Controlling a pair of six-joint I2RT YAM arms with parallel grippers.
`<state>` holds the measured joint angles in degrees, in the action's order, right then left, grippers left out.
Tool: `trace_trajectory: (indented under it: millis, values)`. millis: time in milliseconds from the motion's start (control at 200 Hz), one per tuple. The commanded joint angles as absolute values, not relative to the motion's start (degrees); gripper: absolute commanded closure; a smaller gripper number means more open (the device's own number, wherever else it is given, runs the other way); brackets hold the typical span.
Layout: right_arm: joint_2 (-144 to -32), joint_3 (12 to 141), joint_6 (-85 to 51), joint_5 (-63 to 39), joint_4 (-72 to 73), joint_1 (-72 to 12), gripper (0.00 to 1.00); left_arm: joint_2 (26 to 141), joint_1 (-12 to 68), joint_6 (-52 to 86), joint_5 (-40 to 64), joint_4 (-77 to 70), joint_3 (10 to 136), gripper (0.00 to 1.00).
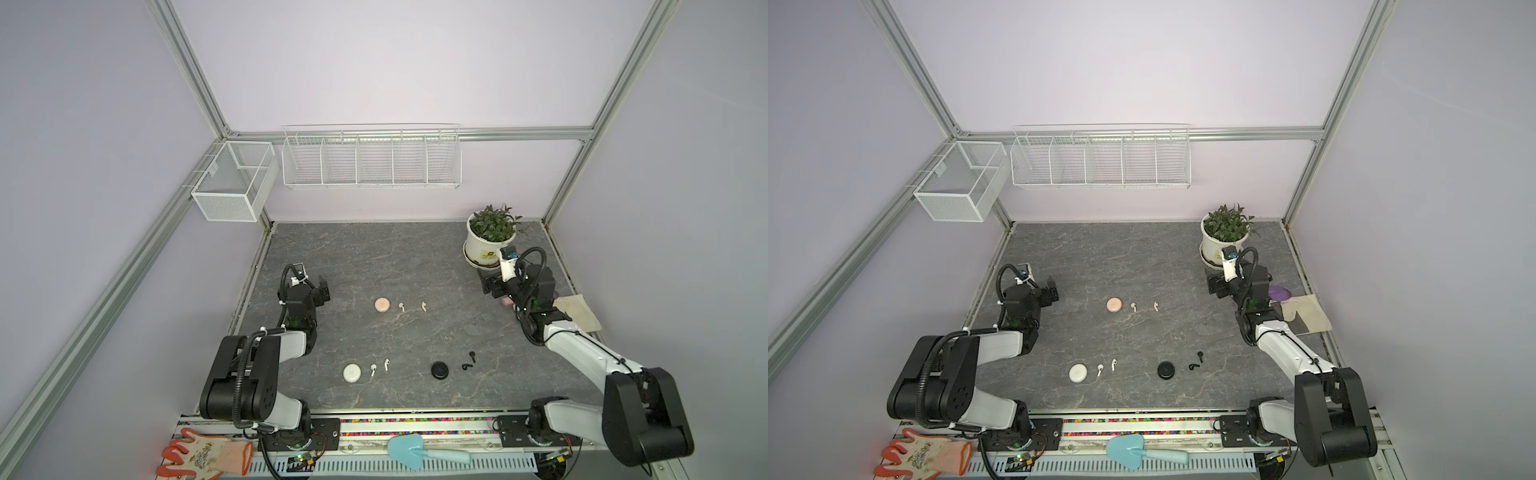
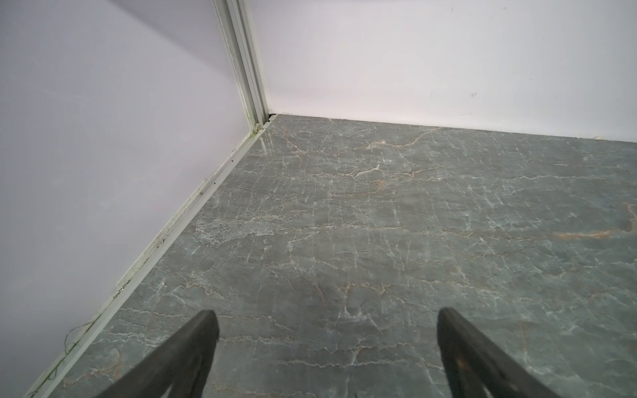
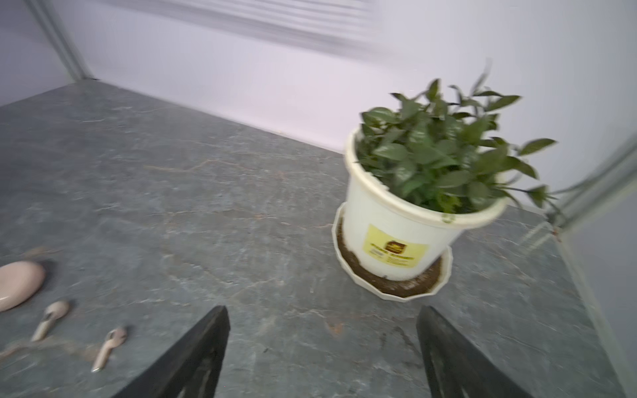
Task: Insert wireless bluetooth earbuds into charging case
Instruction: Pick up the charging case from the center of the table.
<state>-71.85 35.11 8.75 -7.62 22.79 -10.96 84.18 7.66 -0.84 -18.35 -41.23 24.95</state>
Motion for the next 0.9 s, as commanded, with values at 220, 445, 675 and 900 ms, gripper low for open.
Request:
trace_trajectory:
  millis: [220,445,675,900]
  values:
    - [-86.99,52.75,33.40,-30.22,-6.40,-31.58,0.07,80.89,19.92,21.85,-15.00,8.75,54.36,0.06]
    - [-99.06,68.86,39.86,-32.53,-22.52,-37.62,0.03,82.08,18.56,26.39,4.23,15.84,58.12,0.08]
    - [-107.47,75.76,43.61,-35.78,-23.33,-38.12,0.04,82.72,12.12,29.76,19.96,14.17,53.54,0.12]
    - [-116.37,83.57,45.75,-37.00,-22.32,-38.71,0.07,87.14,9.23,31.93,27.88,12.79,52.79,0.17]
